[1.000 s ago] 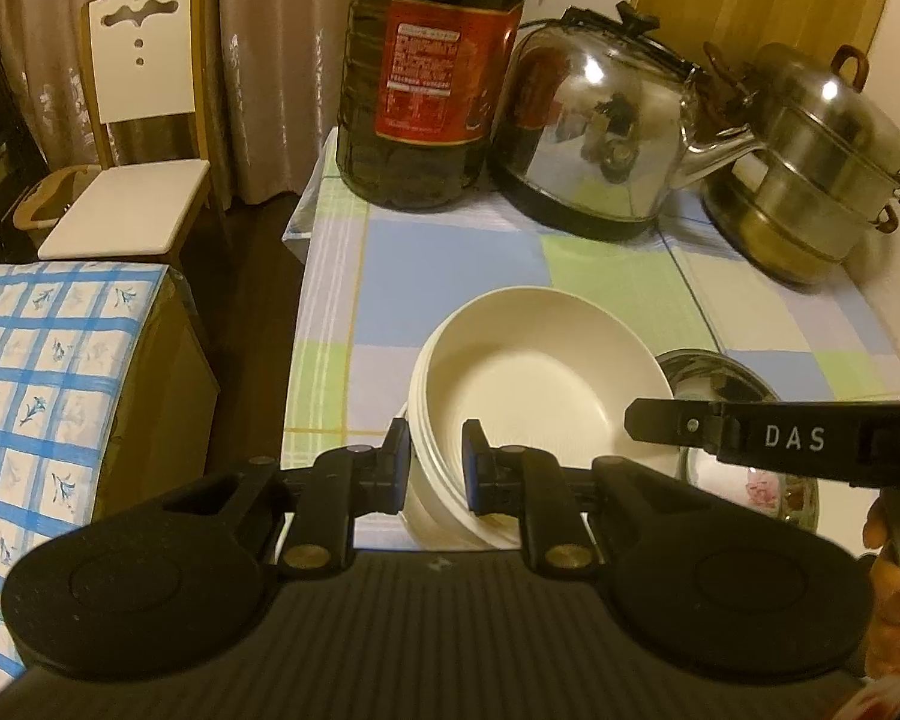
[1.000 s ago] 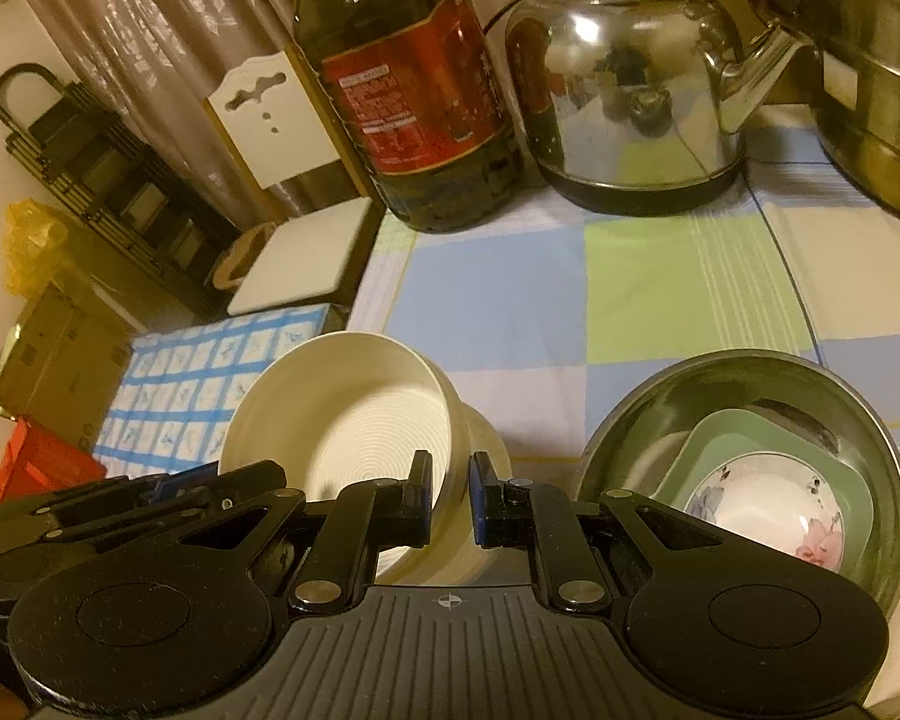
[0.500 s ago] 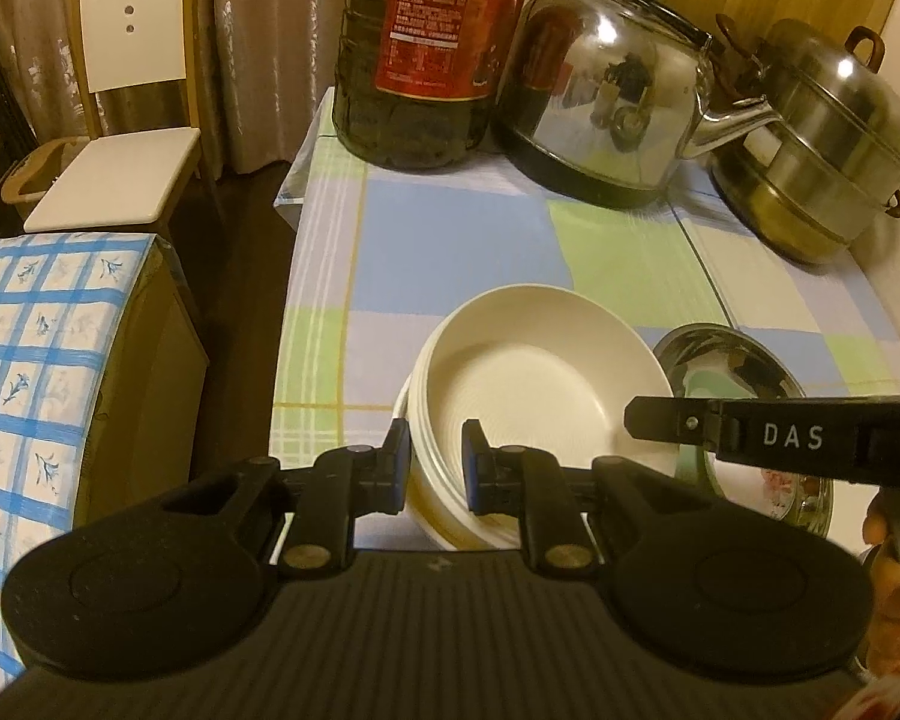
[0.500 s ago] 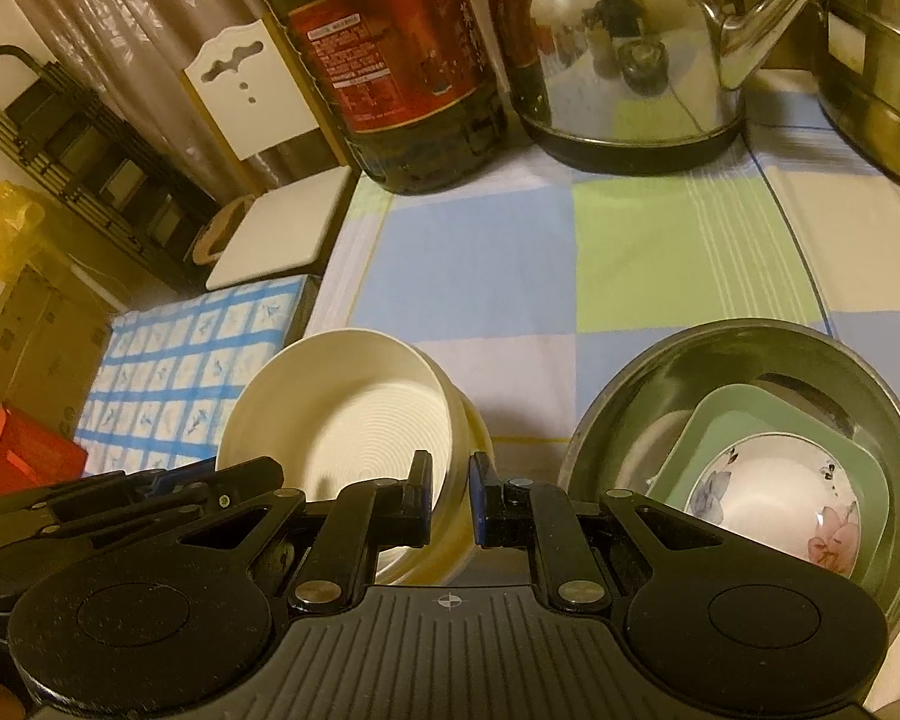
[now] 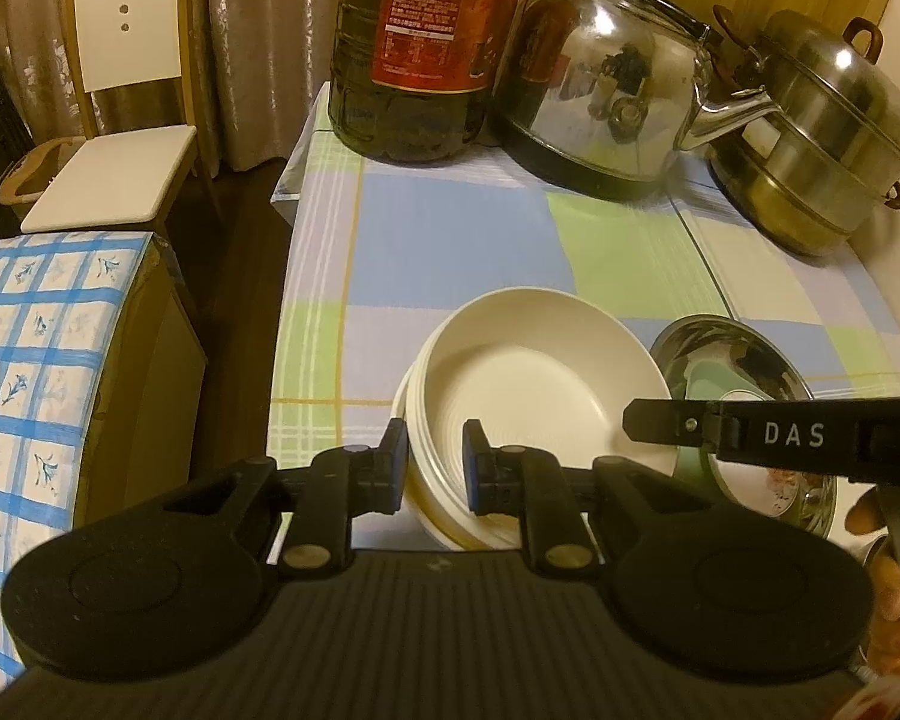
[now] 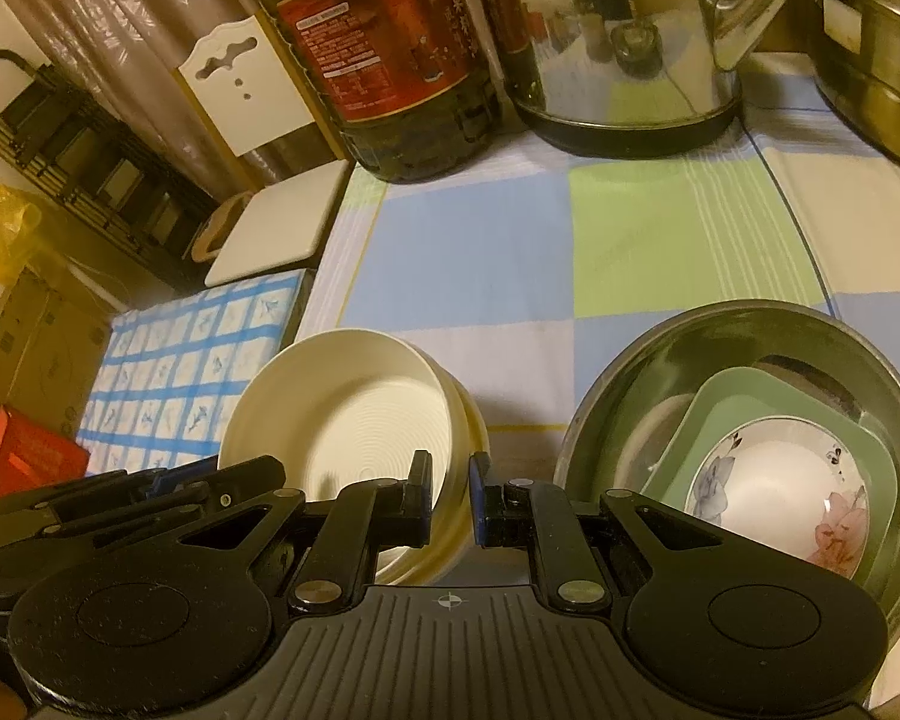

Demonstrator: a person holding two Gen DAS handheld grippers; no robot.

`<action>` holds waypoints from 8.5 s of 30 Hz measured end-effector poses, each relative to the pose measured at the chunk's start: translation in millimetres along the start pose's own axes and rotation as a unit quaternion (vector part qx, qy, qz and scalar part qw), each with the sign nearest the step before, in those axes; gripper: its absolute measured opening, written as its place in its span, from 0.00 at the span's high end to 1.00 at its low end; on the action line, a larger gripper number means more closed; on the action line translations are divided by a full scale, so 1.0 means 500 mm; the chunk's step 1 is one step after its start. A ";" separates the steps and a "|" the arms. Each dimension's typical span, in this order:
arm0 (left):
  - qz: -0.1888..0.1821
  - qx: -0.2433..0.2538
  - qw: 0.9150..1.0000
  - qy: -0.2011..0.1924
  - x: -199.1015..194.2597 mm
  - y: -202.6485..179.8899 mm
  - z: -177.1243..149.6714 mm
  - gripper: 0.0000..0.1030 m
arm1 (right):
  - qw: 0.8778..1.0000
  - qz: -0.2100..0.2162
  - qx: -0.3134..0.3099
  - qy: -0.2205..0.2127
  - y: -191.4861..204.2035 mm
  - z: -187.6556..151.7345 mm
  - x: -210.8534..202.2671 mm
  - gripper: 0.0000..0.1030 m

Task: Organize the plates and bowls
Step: 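Carry the cream bowl over the white bowl and lower it inside, then open the left gripper and withdraw from the stacked bowls, then move the left gripper to the rim of the small steel bowl, then close the left gripper on the steel bowl rim, then lift the steel bowl and carry it over the stacked cream bowl, then lower the steel bowl into the cream bowl and open the left gripper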

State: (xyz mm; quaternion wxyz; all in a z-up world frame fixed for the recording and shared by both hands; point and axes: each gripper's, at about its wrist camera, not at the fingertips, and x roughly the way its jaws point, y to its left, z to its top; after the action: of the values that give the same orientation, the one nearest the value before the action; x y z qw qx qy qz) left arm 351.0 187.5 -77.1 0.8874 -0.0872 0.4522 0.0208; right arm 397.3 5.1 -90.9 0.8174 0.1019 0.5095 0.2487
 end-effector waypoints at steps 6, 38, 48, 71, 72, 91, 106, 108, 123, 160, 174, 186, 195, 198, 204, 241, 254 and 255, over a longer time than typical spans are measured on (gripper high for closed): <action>0.001 0.004 1.000 -0.013 -0.020 -0.006 0.000 0.80 | 1.000 0.008 0.003 -0.013 -0.004 0.001 -0.015 0.79; -0.006 0.008 1.000 -0.015 -0.268 -0.102 -0.199 0.75 | 0.997 0.058 0.016 -0.055 -0.077 -0.210 -0.277 0.48; -0.016 0.006 1.000 0.006 -0.290 -0.177 -0.277 0.75 | 0.998 0.048 0.017 -0.039 -0.136 -0.291 -0.343 0.46; -0.054 0.057 0.996 0.042 -0.257 -0.384 -0.375 0.75 | 0.999 -0.024 0.036 -0.003 -0.319 -0.432 -0.449 0.46; -0.053 0.063 0.996 0.042 -0.252 -0.395 -0.374 0.75 | 0.999 -0.029 0.039 -0.004 -0.326 -0.432 -0.453 0.46; -0.086 0.113 0.989 0.036 -0.153 -0.525 -0.322 0.72 | 0.993 -0.096 0.048 -0.055 -0.414 -0.378 -0.458 0.46; -0.076 0.118 0.988 0.058 -0.055 -0.560 -0.284 0.72 | 0.993 -0.100 0.033 -0.047 -0.424 -0.333 -0.400 0.47; -0.074 0.118 0.988 0.061 -0.046 -0.560 -0.281 0.72 | 0.993 -0.101 0.030 -0.044 -0.423 -0.330 -0.392 0.47; -0.086 0.106 0.987 0.080 -0.015 -0.551 -0.280 0.78 | 0.994 -0.101 0.030 -0.032 -0.420 -0.332 -0.365 0.72; -0.058 0.084 0.994 0.037 -0.125 -0.450 -0.303 0.92 | 0.997 -0.064 -0.018 -0.037 -0.306 -0.341 -0.365 0.91; -0.024 0.030 0.999 0.019 -0.185 -0.290 -0.297 0.91 | 0.997 -0.023 -0.072 -0.017 -0.161 -0.318 -0.288 0.91; -0.003 0.005 1.000 -0.008 -0.230 -0.172 -0.255 0.91 | 0.995 0.006 -0.098 -0.011 -0.053 -0.283 -0.223 0.91; -0.013 0.004 0.999 -0.034 -0.255 -0.126 -0.197 0.91 | 0.994 0.013 -0.102 -0.023 -0.003 -0.231 -0.220 0.90; -0.018 0.005 0.999 -0.043 -0.257 -0.114 -0.174 0.91 | 0.994 0.013 -0.103 -0.030 0.010 -0.206 -0.220 0.90; -0.029 0.005 0.998 -0.060 -0.256 -0.092 -0.122 0.91 | 0.994 0.013 -0.103 -0.038 0.028 -0.153 -0.218 0.90; -0.019 -0.009 0.999 -0.043 -0.106 -0.011 0.020 0.91 | 0.996 0.011 -0.091 -0.013 0.038 0.029 -0.067 0.91; -0.015 -0.018 1.000 -0.020 -0.070 -0.006 0.015 0.91 | 0.996 0.010 -0.087 0.007 0.026 0.036 -0.035 0.91; -0.014 -0.019 1.000 -0.019 -0.068 -0.006 0.014 0.91 | 0.996 0.010 -0.087 0.008 0.026 0.035 -0.034 0.91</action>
State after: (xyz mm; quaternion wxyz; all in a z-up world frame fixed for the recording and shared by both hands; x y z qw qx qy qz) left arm 336.9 187.1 -45.0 0.8943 -0.1096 0.4334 0.0185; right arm 402.8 9.1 -63.9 0.8167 0.0334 0.4911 0.3012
